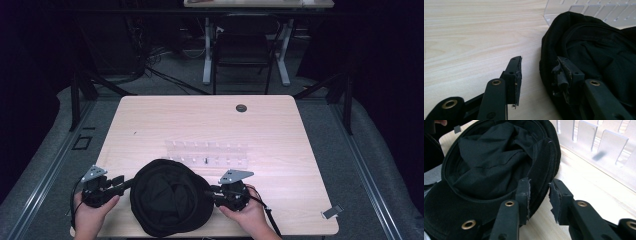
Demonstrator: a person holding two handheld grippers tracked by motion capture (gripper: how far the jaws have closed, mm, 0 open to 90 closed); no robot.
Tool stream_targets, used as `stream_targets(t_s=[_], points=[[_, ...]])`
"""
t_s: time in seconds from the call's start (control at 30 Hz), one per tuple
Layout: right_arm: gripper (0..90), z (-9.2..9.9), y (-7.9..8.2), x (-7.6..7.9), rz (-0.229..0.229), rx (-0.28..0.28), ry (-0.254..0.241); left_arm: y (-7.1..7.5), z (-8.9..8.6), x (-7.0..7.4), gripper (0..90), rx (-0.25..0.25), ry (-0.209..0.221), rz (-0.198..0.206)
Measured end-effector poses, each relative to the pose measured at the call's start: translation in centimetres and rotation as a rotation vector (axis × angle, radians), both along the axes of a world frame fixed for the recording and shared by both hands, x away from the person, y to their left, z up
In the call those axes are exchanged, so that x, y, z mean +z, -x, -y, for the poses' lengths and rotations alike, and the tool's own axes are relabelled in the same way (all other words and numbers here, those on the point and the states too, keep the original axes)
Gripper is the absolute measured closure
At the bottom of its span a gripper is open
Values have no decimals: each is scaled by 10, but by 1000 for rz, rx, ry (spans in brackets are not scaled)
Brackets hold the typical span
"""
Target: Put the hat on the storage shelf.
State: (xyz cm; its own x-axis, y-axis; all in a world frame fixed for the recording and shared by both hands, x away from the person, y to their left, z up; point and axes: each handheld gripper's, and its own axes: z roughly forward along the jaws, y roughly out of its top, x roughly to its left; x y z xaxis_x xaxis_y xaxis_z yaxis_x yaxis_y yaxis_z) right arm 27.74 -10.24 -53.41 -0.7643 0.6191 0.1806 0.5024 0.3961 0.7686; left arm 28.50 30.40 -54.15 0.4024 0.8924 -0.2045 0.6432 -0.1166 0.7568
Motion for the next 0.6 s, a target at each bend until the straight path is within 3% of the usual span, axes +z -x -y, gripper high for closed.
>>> stream_targets(t_s=[0.33, 0.6], points=[[728, 5, -16, -2, -14, -15, -17, 1, 4, 1, 543, -11, 5, -18], [735, 7, -25, -2, -9, -48, -10, 8, 7, 1, 547, -20, 37, -33]])
